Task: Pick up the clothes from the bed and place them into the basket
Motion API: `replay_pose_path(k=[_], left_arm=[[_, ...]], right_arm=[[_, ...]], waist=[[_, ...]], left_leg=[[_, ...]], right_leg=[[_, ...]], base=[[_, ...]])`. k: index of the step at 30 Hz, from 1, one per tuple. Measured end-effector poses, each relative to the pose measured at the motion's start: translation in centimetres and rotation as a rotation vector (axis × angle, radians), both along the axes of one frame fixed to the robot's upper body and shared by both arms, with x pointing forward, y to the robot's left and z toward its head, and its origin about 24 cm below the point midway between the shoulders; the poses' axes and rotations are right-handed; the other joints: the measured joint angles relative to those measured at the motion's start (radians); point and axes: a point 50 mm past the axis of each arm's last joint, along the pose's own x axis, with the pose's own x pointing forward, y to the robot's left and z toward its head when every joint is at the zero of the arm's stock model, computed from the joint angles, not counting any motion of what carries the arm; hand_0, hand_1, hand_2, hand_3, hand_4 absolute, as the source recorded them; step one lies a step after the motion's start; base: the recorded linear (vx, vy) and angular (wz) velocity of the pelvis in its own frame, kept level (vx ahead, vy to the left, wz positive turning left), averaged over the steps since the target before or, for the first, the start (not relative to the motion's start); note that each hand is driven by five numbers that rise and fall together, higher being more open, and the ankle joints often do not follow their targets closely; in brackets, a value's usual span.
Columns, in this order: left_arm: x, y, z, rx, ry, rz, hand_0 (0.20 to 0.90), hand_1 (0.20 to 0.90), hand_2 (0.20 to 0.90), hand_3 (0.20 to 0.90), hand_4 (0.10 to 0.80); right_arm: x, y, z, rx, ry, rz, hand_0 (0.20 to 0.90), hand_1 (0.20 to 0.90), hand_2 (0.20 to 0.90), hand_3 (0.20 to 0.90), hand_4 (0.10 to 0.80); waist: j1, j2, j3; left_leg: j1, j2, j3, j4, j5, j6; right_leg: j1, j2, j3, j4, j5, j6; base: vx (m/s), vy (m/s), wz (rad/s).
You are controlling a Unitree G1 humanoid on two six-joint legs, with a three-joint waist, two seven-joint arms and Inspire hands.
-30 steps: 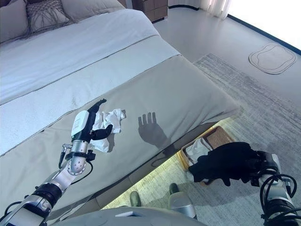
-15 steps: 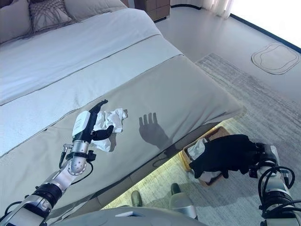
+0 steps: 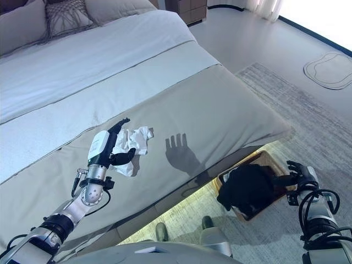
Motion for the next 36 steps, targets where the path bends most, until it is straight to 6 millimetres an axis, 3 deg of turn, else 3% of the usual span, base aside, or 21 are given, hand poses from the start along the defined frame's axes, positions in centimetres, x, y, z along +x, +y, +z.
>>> replay_pose_path(k=[9, 17, 23, 26, 32, 36], left_arm=[[0.0, 0.0, 0.0, -0.003, 0.000, 0.003, 0.900, 0.900, 0.900, 0.900, 0.800], [-0.3, 0.0, -0.3, -0.008, 0.006, 0.011, 0.900, 0.900, 0.900, 0.900, 0.800], [-0.4, -1.8, -0.9, -0.093, -0.020, 0.045, 0.900, 0.900, 0.900, 0.900, 0.800], [-0.2, -2.6, -1.0, -0.116, -0.029, 0.063, 0.900, 0.900, 0.900, 0.900, 0.800], [0.6, -2.5, -0.5, -0.115, -0.060, 0.085, 0.900, 0.900, 0.900, 0.900, 0.800], [1.5, -2.4, 0.5, -0.106, -0.109, 0.084, 0.900, 0.900, 0.900, 0.900, 0.800]], right_arm=[[0.3, 0.2, 0.4, -0.025, -0.024, -0.004, 0.900, 0.900, 0.900, 0.900, 0.800], [3.6, 2.2, 4.1, -0.102, -0.246, 0.053, 0.900, 0.900, 0.900, 0.900, 0.800], [8.2, 6.5, 11.3, -0.387, -0.594, 0.244, 0.900, 0.900, 0.900, 0.900, 0.800], [10.9, 9.7, 14.6, -0.519, -0.723, 0.378, 0.900, 0.900, 0.900, 0.900, 0.800], [14.5, 14.6, 18.5, -0.601, -0.736, 0.660, 0.900, 0.900, 0.900, 0.900, 0.800], [17.0, 15.7, 20.5, -0.663, -0.647, 0.733, 0.900, 0.900, 0.900, 0.900, 0.800]], waist=[[-0.001, -0.001, 0.005], [-0.004, 0.003, 0.022], [0.018, 0.031, 0.064], [0.053, 0.036, 0.069], [0.141, 0.031, 0.102], [0.207, 0.031, 0.156]], left_leg=[[-0.004, 0.000, 0.000, 0.000, 0.000, 0.000], [-0.004, -0.002, -0.005, 0.000, 0.000, 0.000], [-0.019, -0.006, -0.042, 0.000, 0.009, -0.004], [-0.043, -0.005, -0.062, 0.000, 0.017, -0.008], [-0.081, -0.010, -0.131, 0.016, 0.029, -0.019], [-0.152, -0.017, -0.193, 0.055, 0.038, -0.029]], right_leg=[[-0.004, 0.000, 0.000, -0.002, 0.000, 0.000], [0.006, -0.001, -0.004, -0.012, 0.001, 0.000], [0.010, -0.003, -0.035, -0.020, 0.005, 0.000], [-0.003, -0.002, -0.059, -0.019, 0.005, 0.000], [0.000, 0.000, -0.131, -0.020, 0.004, -0.001], [-0.025, -0.002, -0.191, -0.015, 0.004, -0.001]], base=[[0.009, 0.005, 0.00], [0.036, 0.026, 0.02], [-0.023, 0.061, 0.16], [-0.021, 0.038, 0.20], [-0.041, 0.008, 0.33], [-0.142, 0.009, 0.47]])
